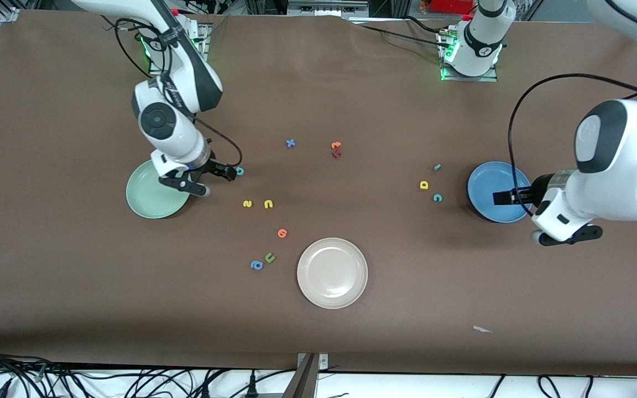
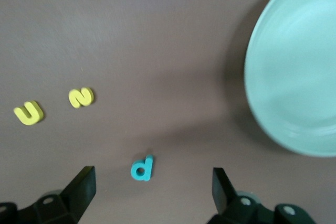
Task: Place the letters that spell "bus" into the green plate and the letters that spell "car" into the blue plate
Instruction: 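Reach the right gripper to the teal d while the left gripper reaches yellow, then drop the d with the right gripper while the left gripper grips yellow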
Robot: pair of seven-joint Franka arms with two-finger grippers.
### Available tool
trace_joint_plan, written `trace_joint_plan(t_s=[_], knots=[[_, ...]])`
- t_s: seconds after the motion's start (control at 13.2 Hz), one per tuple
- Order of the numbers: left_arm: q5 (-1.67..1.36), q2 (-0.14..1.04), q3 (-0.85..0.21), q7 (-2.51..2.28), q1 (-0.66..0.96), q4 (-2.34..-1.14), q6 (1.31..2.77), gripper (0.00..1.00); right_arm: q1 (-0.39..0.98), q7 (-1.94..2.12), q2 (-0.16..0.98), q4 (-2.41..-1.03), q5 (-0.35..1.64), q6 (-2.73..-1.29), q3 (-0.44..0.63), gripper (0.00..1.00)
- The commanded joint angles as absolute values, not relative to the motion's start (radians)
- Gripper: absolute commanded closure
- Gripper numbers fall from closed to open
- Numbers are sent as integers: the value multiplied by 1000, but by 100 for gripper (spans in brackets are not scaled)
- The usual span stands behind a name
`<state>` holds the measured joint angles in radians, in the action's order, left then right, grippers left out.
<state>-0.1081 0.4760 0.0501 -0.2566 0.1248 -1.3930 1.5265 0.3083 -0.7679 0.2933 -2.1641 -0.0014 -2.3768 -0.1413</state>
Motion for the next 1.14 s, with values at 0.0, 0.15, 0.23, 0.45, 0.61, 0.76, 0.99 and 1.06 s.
trace_joint_plan(t_s=[0.0, 0.15, 0.23, 0.45, 0.61, 0.76, 0.99, 1.06], knots=[[-140, 508, 61, -305, 166, -1437, 1555, 0, 321, -883, 333, -2163, -6, -2420, -138, 5], [-140, 483, 49, -331, 195, -1550, 1676, 0, 359, -934, 351, -2164, -9, -2428, -135, 14], [-140, 476, 41, -360, 208, -1610, 1739, 0, 362, -957, 366, -2164, -9, -2436, -135, 32], [-140, 466, -9, -397, 216, -1739, 1870, 1, 383, -969, 393, -2171, -9, -2479, -135, 38], [-140, 466, -32, -409, 218, -1807, 1955, 1, 387, -973, 402, -2187, -8, -2509, -133, 38], [-140, 462, -52, -440, 216, -1873, 2075, 1, 388, -989, 408, -2221, -9, -2563, -133, 38], [-140, 462, -69, -440, 218, -1959, 2169, 1, 388, -991, 411, -2237, -9, -2591, -133, 42], [-137, 462, -72, -440, 218, -1985, 2199, 1, 394, -991, 419, -2237, -9, -2592, -133, 45]])
